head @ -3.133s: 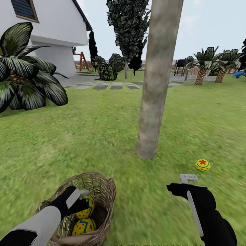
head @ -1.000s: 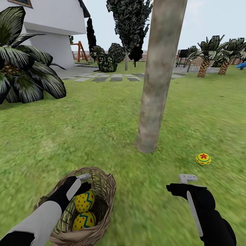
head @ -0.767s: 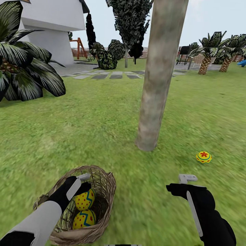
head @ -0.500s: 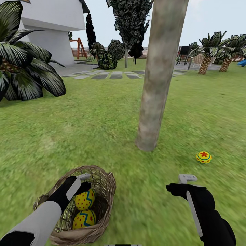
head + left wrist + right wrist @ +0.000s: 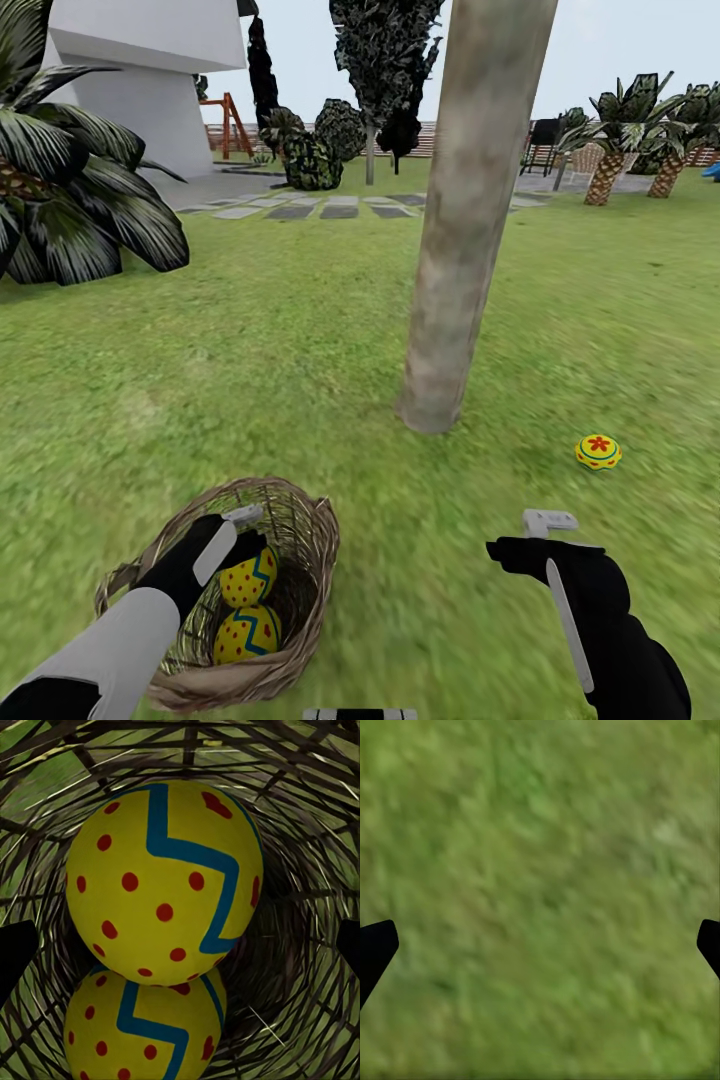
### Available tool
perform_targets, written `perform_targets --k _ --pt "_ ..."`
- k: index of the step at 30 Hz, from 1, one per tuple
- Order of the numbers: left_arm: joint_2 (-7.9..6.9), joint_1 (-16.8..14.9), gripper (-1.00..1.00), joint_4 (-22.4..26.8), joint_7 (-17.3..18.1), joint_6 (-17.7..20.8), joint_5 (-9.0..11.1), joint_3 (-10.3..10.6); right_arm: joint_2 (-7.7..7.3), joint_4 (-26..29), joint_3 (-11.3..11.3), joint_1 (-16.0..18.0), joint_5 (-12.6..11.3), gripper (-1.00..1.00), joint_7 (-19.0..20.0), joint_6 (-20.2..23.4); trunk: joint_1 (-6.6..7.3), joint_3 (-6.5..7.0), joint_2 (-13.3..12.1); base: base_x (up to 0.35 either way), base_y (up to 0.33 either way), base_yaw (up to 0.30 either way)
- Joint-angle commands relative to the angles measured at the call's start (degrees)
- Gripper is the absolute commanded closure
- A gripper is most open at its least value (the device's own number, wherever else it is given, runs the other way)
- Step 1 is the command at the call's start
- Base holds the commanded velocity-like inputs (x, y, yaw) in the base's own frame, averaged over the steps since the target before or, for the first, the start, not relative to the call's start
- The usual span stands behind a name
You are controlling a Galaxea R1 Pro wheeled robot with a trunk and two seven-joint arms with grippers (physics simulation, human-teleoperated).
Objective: Take the three Easter eggs out of the wicker basket on the lawn in the garden, then place them on the lawn next to a single tree (choose any tree) so that all three eggs are next to the same tree and none are left in the basket.
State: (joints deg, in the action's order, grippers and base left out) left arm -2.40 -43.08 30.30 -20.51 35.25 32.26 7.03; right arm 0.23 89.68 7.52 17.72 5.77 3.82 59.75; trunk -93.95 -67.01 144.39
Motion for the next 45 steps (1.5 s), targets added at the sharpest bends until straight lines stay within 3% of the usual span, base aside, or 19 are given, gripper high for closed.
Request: perform_targets --k 1,10,16,33,40,45 --pt "-0.11 0.0 -1.0 0.1 -0.5 0.1 0.6 0.5 0.03 0.1 0.0 0.0 0.6 -1.0 0.4 0.2 0.01 -0.05 0.0 0.0 0.0 0.0" --pt "-0.24 -0.1 -1.0 0.2 -0.5 0.2 0.6 0.4 0.11 0.1 0.0 0.0 0.6 -1.0 0.4 0.2 0.01 -0.05 0.0 0.0 0.0 0.0" --pt "-0.29 -0.2 -1.0 0.2 -0.5 0.2 0.6 0.5 0.25 0.1 -0.1 0.0 0.6 -1.0 0.4 0.2 -0.14 -1.38 0.1 0.0 0.0 0.0" --pt "-0.49 0.0 -1.0 3.6 -0.5 0.7 0.5 0.6 0.29 0.1 -0.2 0.0 0.6 -1.0 0.4 0.2 -0.14 -1.38 0.1 0.0 0.0 0.0" --pt "-0.53 0.0 -1.0 4.4 -0.6 0.9 0.5 0.6 0.3 0.1 -0.3 0.0 0.6 -1.0 0.4 0.2 -0.22 -2.04 0.1 0.0 0.0 0.0" --pt "-0.56 0.0 -1.0 4.5 -0.6 0.9 0.5 0.7 0.3 0.1 -1.3 0.0 0.6 -1.0 0.4 0.2 -0.22 -2.04 0.1 0.0 0.0 0.0"
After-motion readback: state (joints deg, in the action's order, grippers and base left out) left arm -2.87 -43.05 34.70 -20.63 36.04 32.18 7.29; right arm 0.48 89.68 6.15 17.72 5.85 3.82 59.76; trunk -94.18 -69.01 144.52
